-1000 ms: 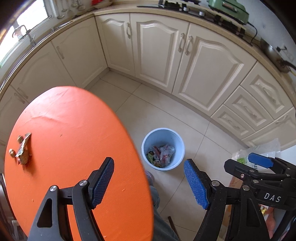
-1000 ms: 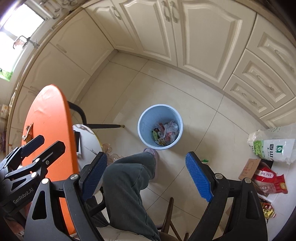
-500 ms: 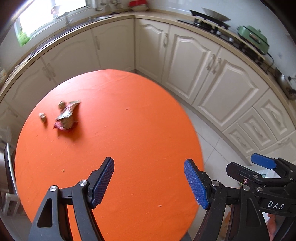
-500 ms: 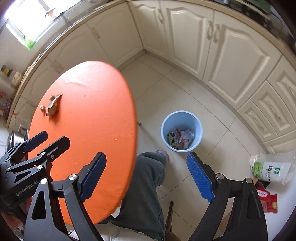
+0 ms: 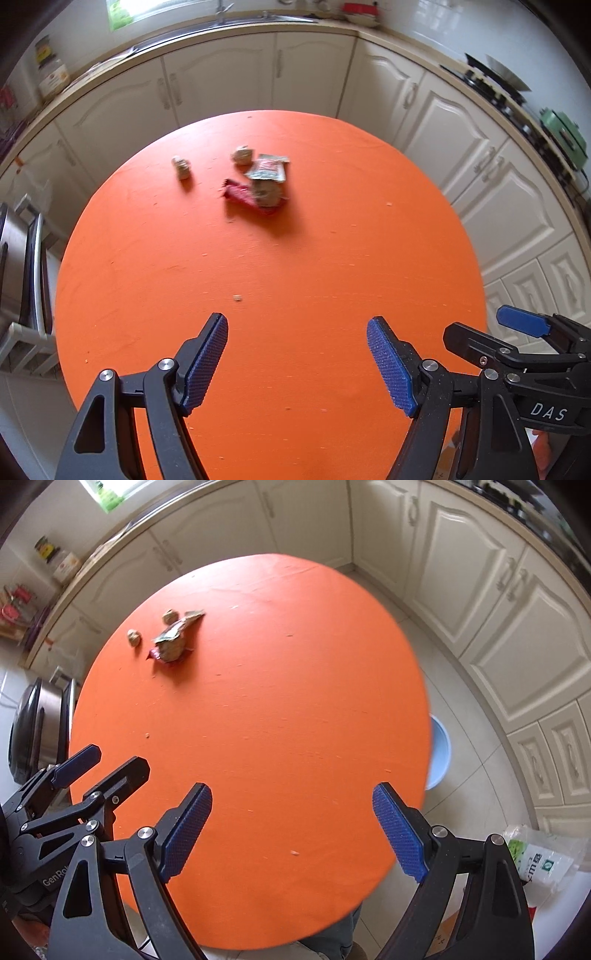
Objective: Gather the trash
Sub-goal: 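Grasp the brown lump beside the checkered wrapper with the right gripper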
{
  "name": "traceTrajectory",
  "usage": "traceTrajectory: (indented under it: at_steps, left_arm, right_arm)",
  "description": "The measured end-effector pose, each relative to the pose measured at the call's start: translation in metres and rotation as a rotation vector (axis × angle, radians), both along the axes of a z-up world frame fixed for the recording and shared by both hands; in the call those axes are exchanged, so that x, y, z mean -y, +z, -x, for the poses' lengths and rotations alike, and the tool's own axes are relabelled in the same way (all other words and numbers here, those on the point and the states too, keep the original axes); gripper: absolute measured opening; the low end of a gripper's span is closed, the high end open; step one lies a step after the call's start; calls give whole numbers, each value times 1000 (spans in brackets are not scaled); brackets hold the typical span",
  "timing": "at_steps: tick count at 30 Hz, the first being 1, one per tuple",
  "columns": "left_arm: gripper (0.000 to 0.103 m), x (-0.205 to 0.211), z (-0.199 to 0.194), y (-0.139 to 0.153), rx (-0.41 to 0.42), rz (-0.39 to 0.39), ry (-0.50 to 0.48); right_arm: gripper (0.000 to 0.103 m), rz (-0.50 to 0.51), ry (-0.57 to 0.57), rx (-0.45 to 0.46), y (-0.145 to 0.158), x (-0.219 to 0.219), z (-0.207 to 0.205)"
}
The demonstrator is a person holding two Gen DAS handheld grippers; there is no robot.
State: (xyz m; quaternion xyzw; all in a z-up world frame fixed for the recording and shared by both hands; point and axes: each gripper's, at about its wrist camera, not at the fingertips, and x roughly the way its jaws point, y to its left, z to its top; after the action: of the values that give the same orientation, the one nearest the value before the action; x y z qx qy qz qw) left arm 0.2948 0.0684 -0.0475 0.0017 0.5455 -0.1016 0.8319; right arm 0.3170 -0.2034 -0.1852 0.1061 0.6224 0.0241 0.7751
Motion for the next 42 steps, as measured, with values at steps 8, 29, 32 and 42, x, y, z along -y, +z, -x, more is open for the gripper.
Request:
traceTrajectory:
  at_steps: [8, 29, 32, 42]
  left_arm:
    - [74, -51, -21, -8, -27, 23, 126]
    - [73, -132, -82, -31, -84, 77, 303]
    - [73, -138, -93, -36, -95, 91, 316]
    - [73, -130, -128, -47, -105, 126, 314]
  right_arm:
    - [90, 9, 85, -36, -15, -45, -31]
    - [86, -90, 154, -82, -34, -104, -140]
    - [69, -103, 164, -117, -45, -114, -158]
    - [31, -96, 194, -125, -65, -122, -190]
